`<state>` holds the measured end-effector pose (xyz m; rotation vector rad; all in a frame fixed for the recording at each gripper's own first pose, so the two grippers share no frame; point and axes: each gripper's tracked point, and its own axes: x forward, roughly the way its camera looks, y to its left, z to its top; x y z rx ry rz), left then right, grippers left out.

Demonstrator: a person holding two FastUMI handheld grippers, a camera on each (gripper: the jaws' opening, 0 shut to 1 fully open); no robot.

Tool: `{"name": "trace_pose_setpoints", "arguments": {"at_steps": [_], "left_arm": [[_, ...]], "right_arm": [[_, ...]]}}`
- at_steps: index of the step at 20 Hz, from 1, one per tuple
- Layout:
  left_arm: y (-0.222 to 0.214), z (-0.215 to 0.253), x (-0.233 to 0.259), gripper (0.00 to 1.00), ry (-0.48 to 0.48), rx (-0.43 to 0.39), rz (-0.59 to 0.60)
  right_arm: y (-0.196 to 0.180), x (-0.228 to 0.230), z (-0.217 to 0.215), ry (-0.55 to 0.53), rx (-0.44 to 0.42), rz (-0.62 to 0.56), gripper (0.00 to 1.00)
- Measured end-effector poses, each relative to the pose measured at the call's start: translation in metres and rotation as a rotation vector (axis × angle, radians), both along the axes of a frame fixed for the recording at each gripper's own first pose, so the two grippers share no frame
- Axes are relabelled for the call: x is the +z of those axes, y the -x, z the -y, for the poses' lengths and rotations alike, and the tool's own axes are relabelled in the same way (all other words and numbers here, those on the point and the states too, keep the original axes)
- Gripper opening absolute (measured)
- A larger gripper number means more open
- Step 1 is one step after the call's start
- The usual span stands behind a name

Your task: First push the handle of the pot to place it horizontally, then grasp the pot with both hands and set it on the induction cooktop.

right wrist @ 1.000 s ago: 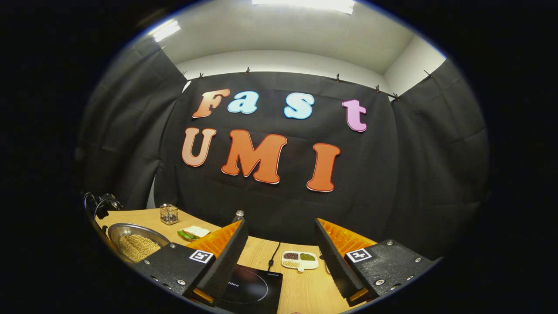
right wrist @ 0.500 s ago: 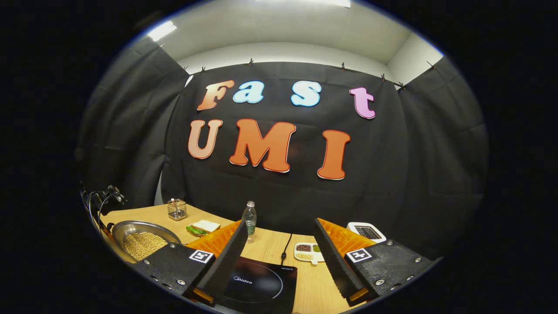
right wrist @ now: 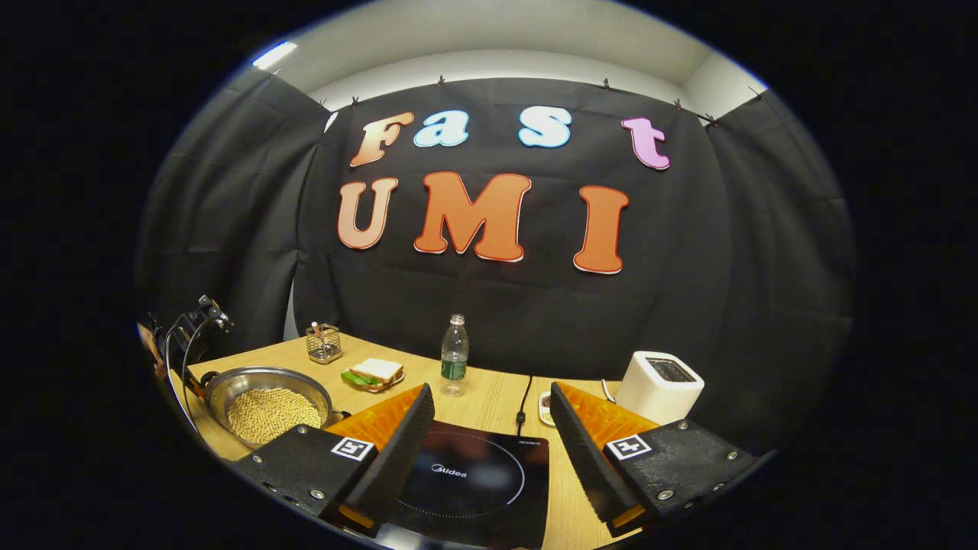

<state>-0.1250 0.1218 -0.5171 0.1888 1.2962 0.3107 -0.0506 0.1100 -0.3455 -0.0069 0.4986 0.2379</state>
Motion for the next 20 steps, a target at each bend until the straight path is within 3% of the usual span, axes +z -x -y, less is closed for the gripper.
{"name": "trace_pose_setpoints", "arguments": {"at_steps": [9, 15, 20], "left_arm": [[-0.042, -0.029, -0.003, 0.02, -0.021, -0.081, 0.158], [-0.081, -0.044, -0.011, 0.02, -0.059, -0.157, 0.235], [-0.106, -0.048, -0.016, 0.01, -0.066, -0.202, 0.293]], "right_arm": [[0.033, -0.036, -0.008, -0.028, -0.022, -0.114, 0.95], [0.063, -0.070, -0.022, -0.103, -0.043, -0.261, 0.95], [0.075, -0.076, -0.043, -0.120, -0.015, -0.311, 0.95]]}}
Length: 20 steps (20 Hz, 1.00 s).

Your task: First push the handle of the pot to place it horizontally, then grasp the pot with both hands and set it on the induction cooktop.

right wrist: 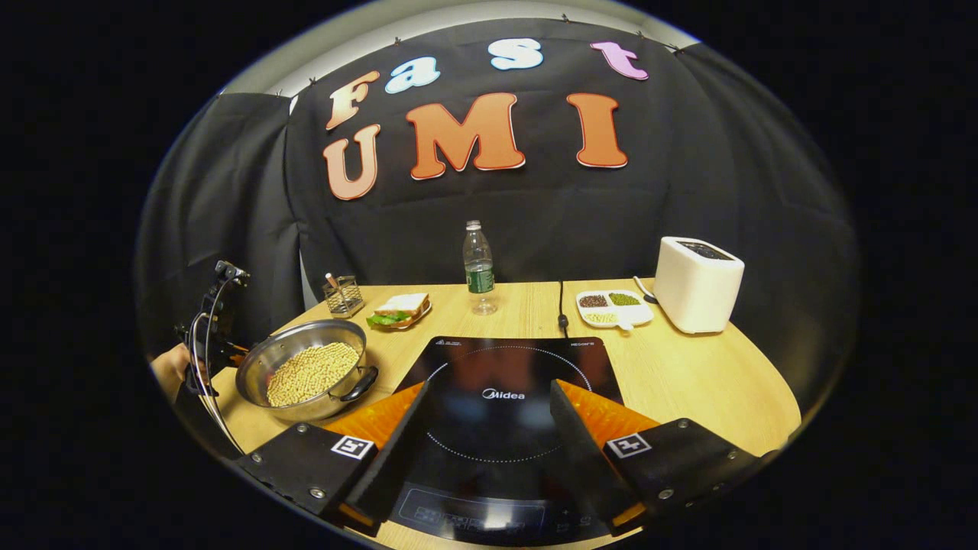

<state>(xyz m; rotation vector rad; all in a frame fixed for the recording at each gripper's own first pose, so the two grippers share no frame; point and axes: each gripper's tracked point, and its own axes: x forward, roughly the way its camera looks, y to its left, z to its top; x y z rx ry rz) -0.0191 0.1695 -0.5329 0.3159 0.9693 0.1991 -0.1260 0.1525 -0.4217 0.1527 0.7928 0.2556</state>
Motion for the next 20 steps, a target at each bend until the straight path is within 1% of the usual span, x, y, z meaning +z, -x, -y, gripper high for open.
{"name": "trace_pose_setpoints", "arguments": {"at_steps": [4, 8, 9, 11, 12, 13, 15, 16, 18, 20], "left_arm": [[0.000, -0.001, 0.000, 0.02, 0.014, -0.016, 0.001], [0.016, 0.007, -0.006, 0.02, 0.107, 0.004, -0.013], [0.020, 0.007, -0.003, 0.03, 0.122, 0.013, -0.013], [0.029, 0.010, 0.009, 0.09, 0.162, 0.019, -0.010], [0.030, 0.011, 0.017, 0.23, 0.183, 0.022, 0.003], [0.030, 0.011, 0.029, 0.26, 0.196, 0.026, 0.020], [0.029, 0.013, 0.053, 0.46, 0.239, 0.023, 0.058], [0.027, 0.014, 0.065, 0.64, 0.261, 0.023, 0.079], [0.018, 0.018, 0.090, 0.77, 0.299, 0.009, 0.134], [0.004, 0.024, 0.108, 0.77, 0.348, 0.002, 0.189]], "right_arm": [[0.005, 0.003, -0.034, -0.056, 0.049, -0.031, 0.95], [0.011, 0.005, -0.076, -0.134, 0.092, -0.109, 0.94], [0.012, 0.006, -0.085, -0.147, 0.102, -0.126, 0.94], [0.010, 0.006, -0.103, -0.172, 0.122, -0.162, 0.95], [0.011, 0.005, -0.112, -0.188, 0.124, -0.180, 0.94], [0.009, 0.005, -0.122, -0.206, 0.126, -0.198, 0.94], [0.011, 0.009, -0.141, -0.238, 0.135, -0.233, 0.95], [0.010, 0.008, -0.149, -0.246, 0.140, -0.251, 0.95], [0.009, 0.004, -0.166, -0.246, 0.151, -0.279, 0.94], [0.006, -0.002, -0.177, -0.228, 0.152, -0.291, 0.94]]}}
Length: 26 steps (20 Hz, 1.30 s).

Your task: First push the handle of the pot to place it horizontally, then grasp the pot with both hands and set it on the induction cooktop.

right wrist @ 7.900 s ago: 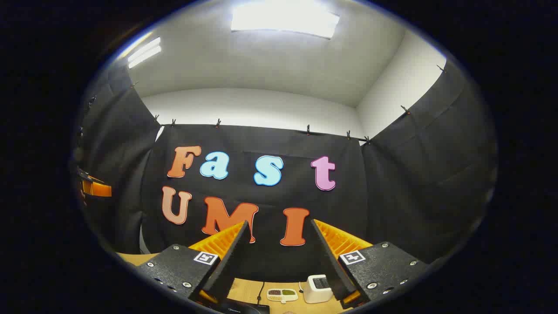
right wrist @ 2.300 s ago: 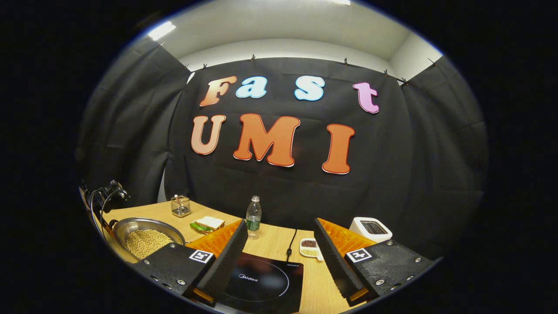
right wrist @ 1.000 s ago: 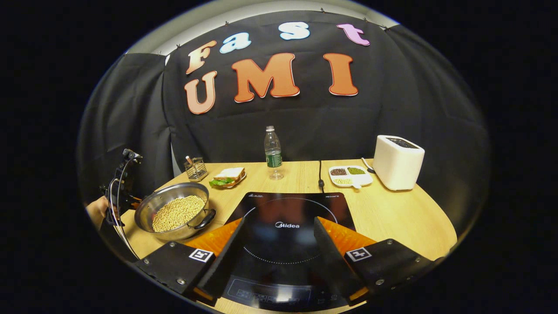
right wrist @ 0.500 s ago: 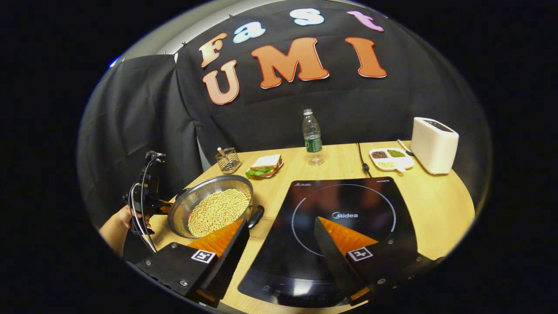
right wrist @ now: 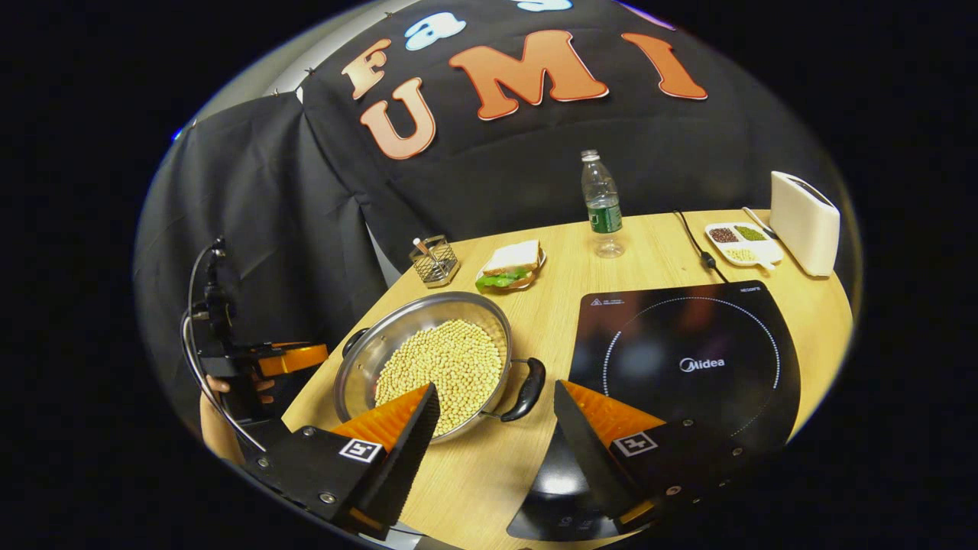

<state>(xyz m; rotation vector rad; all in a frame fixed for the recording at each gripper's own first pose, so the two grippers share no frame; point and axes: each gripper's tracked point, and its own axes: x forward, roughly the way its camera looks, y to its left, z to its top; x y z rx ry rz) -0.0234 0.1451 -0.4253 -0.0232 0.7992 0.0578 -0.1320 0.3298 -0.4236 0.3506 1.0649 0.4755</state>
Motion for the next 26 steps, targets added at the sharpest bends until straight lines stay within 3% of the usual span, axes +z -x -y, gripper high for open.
{"name": "trace_pose_setpoints", "arguments": {"at_steps": [3, 4, 8, 14, 17, 26], "left_arm": [[-0.016, 0.007, -0.003, 0.79, 0.045, -0.010, 0.002], [-0.020, 0.006, -0.010, 0.92, 0.036, -0.017, -0.010], [-0.031, 0.011, -0.042, 0.91, 0.022, -0.047, -0.098], [-0.037, 0.004, -0.074, 0.92, -0.092, -0.089, -0.166], [-0.040, 0.007, -0.088, 0.92, -0.101, -0.095, -0.181], [-0.041, 0.009, -0.112, 0.93, -0.077, -0.061, -0.178]], "right_arm": [[-0.002, -0.012, -0.008, 0.037, -0.003, -0.020, 0.94], [-0.003, -0.016, -0.010, 0.054, -0.005, -0.030, 0.94], [-0.005, -0.034, -0.008, 0.109, -0.021, -0.065, 0.94], [-0.006, -0.059, -0.017, 0.148, -0.027, -0.131, 0.94], [-0.003, -0.073, -0.027, 0.153, -0.028, -0.175, 0.93], [-0.015, -0.096, -0.029, 0.251, -0.062, -0.162, 0.82]]}}
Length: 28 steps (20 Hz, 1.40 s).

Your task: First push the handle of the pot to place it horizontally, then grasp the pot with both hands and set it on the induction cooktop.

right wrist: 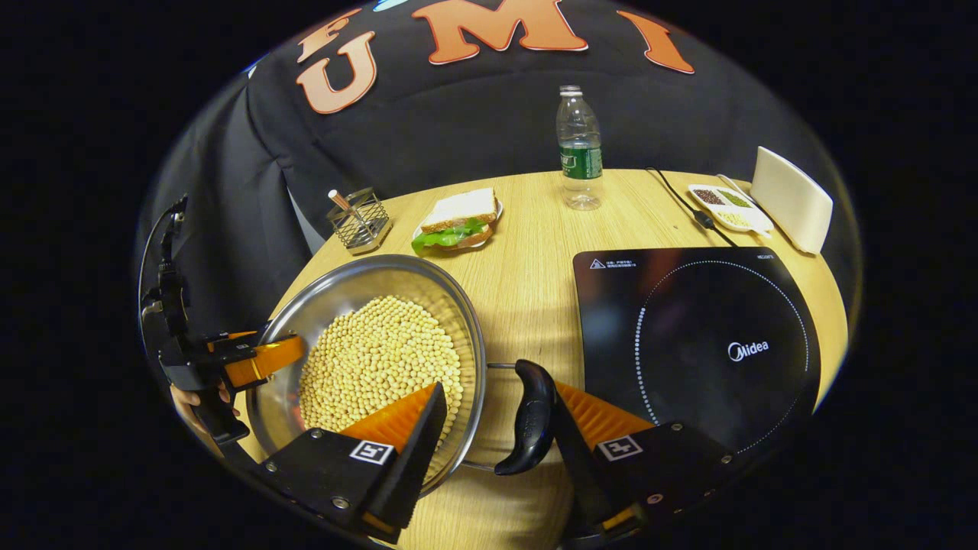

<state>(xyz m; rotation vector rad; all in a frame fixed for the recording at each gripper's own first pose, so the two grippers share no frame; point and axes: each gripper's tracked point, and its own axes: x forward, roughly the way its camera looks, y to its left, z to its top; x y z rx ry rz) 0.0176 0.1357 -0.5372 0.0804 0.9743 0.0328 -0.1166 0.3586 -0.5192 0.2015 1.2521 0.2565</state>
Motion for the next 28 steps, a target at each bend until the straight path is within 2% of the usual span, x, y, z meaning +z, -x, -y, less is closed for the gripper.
{"name": "trace_pose_setpoints", "arguments": {"at_steps": [2, 4, 5, 6, 8, 9, 10, 11, 12, 13, 14, 15, 19, 24, 28], "left_arm": [[-0.004, 0.006, 0.001, 0.89, 0.003, 0.008, 0.023], [-0.003, 0.007, 0.003, 0.73, -0.020, 0.014, 0.037], [-0.004, 0.007, 0.003, 0.73, -0.031, 0.014, 0.047], [-0.003, 0.006, 0.004, 0.73, -0.035, 0.020, 0.051], [-0.002, 0.006, 0.004, 0.69, -0.034, 0.041, 0.063], [0.000, 0.006, 0.005, 0.70, -0.043, 0.047, 0.072], [0.001, 0.006, 0.006, 0.69, -0.058, 0.051, 0.083], [-0.001, 0.006, 0.010, 0.69, -0.071, 0.050, 0.096], [0.001, 0.008, 0.011, 0.69, -0.075, 0.055, 0.102], [0.000, 0.011, 0.011, 0.67, -0.074, 0.061, 0.104], [0.001, 0.011, 0.013, 0.66, -0.073, 0.068, 0.109], [0.001, 0.012, 0.014, 0.66, -0.072, 0.071, 0.115], [0.005, 0.015, 0.039, 0.66, -0.086, 0.064, 0.170], [0.009, 0.037, 0.079, 0.64, -0.105, 0.045, 0.225], [0.005, 0.069, 0.100, 0.66, -0.099, 0.028, 0.253]], "right_arm": [[0.000, -0.006, 0.001, 0.022, -0.002, 0.005, 0.74], [0.000, -0.008, -0.002, 0.024, -0.004, 0.003, 0.68], [0.001, -0.011, -0.002, 0.024, -0.012, -0.001, 0.63], [0.000, -0.011, -0.003, 0.022, -0.020, -0.005, 0.66], [-0.002, -0.012, -0.004, 0.014, -0.020, -0.003, 0.63], [-0.004, -0.012, -0.004, 0.012, -0.021, 0.002, 0.61], [-0.005, -0.012, -0.004, 0.010, -0.016, 0.004, 0.53], [-0.003, -0.011, -0.004, 0.009, -0.013, 0.000, 0.55], [-0.003, -0.011, -0.003, 0.008, -0.005, -0.006, 0.48], [0.000, -0.010, -0.001, 0.007, 0.006, -0.007, 0.51], [-0.002, -0.007, 0.000, 0.005, 0.010, 0.002, 0.46], [-0.003, -0.002, 0.002, 0.006, 0.014, 0.020, 0.51], [-0.010, 0.019, 0.013, -0.006, 0.008, 0.065, 0.50], [-0.016, 0.046, 0.037, -0.023, -0.009, 0.119, 0.50], [-0.018, 0.066, 0.065, -0.022, -0.026, 0.151, 0.50]]}}
